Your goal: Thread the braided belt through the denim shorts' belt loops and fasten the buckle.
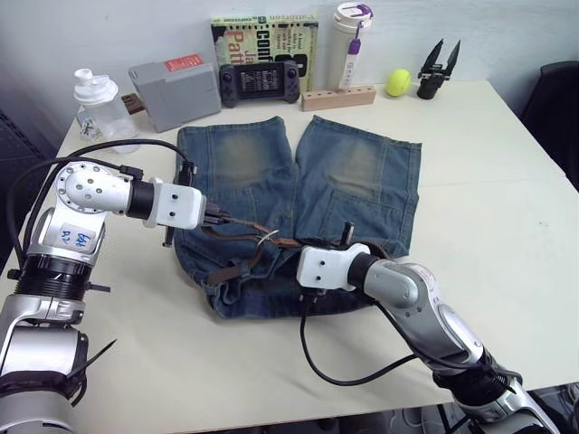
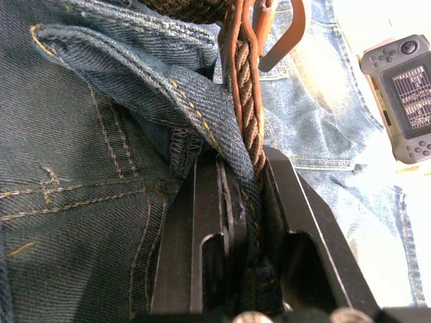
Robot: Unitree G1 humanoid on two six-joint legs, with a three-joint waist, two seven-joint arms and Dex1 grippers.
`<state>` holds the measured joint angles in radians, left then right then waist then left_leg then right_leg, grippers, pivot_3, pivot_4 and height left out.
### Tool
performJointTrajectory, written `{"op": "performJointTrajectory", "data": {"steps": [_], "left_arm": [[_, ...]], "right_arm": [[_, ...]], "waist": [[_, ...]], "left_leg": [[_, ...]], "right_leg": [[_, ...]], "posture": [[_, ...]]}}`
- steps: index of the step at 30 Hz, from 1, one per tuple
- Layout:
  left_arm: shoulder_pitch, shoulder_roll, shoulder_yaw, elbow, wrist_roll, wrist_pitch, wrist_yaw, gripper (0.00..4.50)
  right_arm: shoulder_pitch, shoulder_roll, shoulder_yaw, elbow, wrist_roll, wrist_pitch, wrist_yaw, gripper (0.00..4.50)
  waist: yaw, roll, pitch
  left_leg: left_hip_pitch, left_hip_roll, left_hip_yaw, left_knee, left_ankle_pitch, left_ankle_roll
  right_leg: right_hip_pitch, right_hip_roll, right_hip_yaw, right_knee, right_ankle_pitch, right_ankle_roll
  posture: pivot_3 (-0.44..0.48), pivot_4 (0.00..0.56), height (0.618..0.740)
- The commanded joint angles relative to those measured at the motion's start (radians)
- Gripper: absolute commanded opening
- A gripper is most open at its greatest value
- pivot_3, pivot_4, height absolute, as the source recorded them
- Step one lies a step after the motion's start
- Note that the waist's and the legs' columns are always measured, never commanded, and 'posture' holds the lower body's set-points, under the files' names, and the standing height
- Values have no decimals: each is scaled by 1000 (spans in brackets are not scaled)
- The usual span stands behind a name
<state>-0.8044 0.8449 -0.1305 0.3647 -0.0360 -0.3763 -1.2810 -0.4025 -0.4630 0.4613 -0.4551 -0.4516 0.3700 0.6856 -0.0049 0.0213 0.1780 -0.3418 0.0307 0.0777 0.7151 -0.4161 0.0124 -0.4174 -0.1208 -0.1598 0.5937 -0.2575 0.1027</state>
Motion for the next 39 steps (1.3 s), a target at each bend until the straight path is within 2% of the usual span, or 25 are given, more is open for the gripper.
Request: {"op": "performJointTrajectory", "data": {"steps": [1,10,22,32,39], "left_arm": [[-24,20,12,22,13,-20,7,0],[-29,32,12,53,33,-61,19,0],[-33,39,11,-37,23,-76,2,0],[35,117,24,-75,111,-102,88,0],[88,151,41,-159,142,-54,155,0]], "right_arm": [[-17,5,-9,-33,6,-43,4,46],[-13,7,-14,-34,8,-44,7,46],[-18,10,-21,-31,11,-26,20,46],[-159,72,40,72,-53,38,36,46],[-217,102,84,136,-77,66,76,46]], "waist": [[0,0,0],[0,0,0],[0,0,0],[-9,0,0],[-22,0,0]], "left_leg": [[0,0,0,0,0,0],[0,0,0,0,0,0],[0,0,0,0,0,0],[0,0,0,0,0,0],[-1,0,-1,0,0,0]], "right_leg": [[0,0,0,0,0,0],[0,0,0,0,0,0],[0,0,0,0,0,0],[-1,0,0,1,0,0],[-1,0,0,2,0,0]], "posture": [[0,150,726],[0,150,726],[0,150,726],[0,150,726],[0,150,726]]}}
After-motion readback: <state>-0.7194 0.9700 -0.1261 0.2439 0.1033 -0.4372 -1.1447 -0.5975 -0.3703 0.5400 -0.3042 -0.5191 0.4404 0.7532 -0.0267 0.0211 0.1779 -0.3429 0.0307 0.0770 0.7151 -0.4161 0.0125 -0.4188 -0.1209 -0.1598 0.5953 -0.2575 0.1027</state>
